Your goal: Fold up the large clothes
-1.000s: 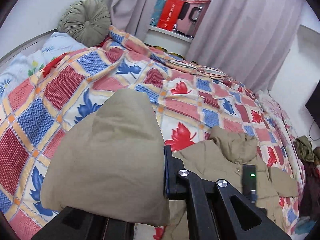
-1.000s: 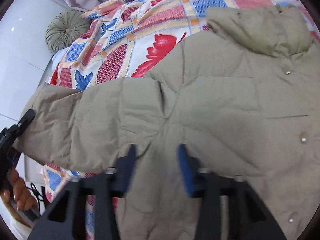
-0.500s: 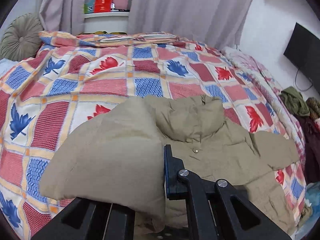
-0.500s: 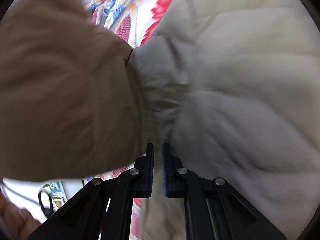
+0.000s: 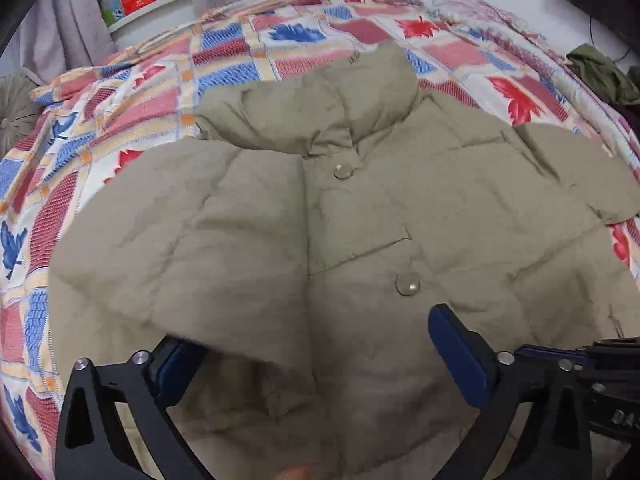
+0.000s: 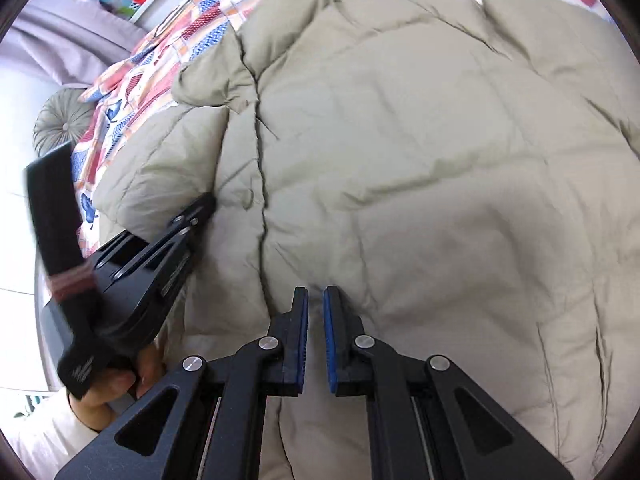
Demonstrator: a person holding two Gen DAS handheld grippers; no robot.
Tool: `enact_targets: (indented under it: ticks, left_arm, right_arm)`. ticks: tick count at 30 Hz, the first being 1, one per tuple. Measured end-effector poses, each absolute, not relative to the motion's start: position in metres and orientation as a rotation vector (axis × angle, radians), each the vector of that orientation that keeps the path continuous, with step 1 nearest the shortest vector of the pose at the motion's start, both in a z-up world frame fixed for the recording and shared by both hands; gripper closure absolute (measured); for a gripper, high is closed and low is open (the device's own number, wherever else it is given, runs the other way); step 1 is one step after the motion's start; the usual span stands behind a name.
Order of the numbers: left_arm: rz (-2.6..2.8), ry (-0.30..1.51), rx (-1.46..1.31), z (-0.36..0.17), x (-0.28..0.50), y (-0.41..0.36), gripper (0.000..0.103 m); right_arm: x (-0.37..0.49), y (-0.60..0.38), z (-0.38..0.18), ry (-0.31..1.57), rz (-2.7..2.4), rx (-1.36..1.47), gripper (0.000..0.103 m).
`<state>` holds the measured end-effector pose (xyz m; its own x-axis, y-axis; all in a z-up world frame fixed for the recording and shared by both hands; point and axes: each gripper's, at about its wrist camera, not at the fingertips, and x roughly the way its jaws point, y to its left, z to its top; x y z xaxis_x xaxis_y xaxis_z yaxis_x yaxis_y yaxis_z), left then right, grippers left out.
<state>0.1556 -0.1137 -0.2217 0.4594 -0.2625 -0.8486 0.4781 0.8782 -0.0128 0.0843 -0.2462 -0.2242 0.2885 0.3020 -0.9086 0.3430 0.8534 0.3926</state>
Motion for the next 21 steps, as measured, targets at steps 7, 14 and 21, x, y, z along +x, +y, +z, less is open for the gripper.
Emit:
enact_targets:
  ticks: [7,14,21]
  left_arm:
    - [-0.394,0.961,0.162,-0.176,0.150,-0.027,0.000]
    - [-0.215,1.104,-0.280,-0.208,0.233,0.113,0.000]
    - [-0.228,1.212,-0.480,-0.257,0.279,0.124,0.025]
  right_arm:
    - [0.085,-0.259,-0.208,1.280,-0.016,0.590,0.092]
    - [0.124,-0.189,-0.149,1.153,0.135,0.230,0.015]
    - [0.176,-0.076,-0.170,1.079,0.153,-0.266,0.015]
